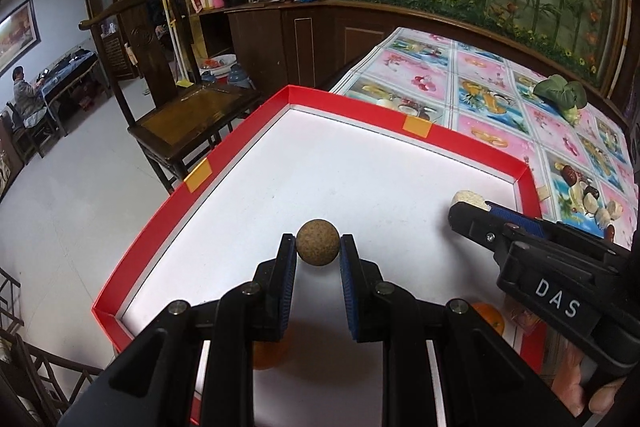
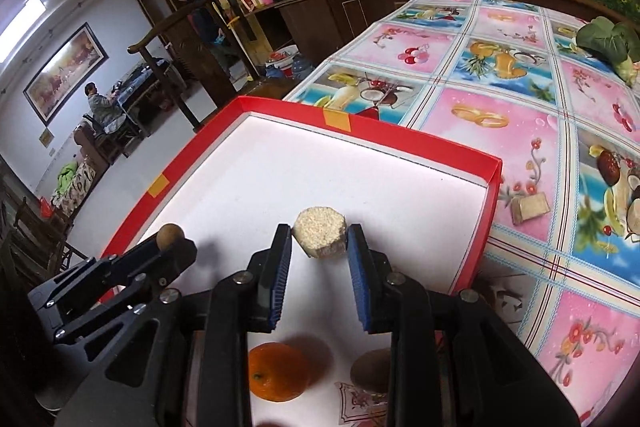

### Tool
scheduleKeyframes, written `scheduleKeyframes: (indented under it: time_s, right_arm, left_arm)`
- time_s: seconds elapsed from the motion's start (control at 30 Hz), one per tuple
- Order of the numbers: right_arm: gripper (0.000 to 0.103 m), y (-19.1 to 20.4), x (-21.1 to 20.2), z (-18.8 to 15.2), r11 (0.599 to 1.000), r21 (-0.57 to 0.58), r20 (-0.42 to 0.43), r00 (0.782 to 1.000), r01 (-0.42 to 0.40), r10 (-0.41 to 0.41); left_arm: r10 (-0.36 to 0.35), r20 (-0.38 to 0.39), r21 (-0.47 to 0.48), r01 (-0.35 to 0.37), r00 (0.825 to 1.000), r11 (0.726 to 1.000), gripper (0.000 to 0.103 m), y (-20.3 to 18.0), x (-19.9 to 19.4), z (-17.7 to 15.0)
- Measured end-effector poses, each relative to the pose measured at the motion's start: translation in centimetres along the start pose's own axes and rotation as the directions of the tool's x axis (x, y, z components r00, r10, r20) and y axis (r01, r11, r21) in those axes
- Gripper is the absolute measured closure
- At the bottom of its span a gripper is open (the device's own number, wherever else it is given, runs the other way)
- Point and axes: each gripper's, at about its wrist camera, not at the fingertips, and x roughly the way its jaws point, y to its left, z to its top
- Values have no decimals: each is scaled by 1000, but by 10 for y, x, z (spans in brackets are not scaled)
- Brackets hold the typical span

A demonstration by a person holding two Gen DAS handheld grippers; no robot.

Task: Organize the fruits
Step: 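Carry the brown ball and square cake into the red box and open both grippers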

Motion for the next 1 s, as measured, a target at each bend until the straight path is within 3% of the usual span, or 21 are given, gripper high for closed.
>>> scheduleKeyframes:
  time_s: [0.6,0.8,1.0]
  right_arm:
    - [72,3,9,-3,997,-58,-23,998,56,-58]
    - [71,7,11,-5,994,-86,-29,997,73,-76]
    - [70,7,11,-5,992,-98,-44,996,77,-81]
  left_arm:
    - [12,-60,-15,-13,998,1000,82,0,8,-4]
    - [21,-66,11,-21,998,1000,63,-7,7,-5]
    - [34,-69,9,-33,997,999,58,-8,5,-5]
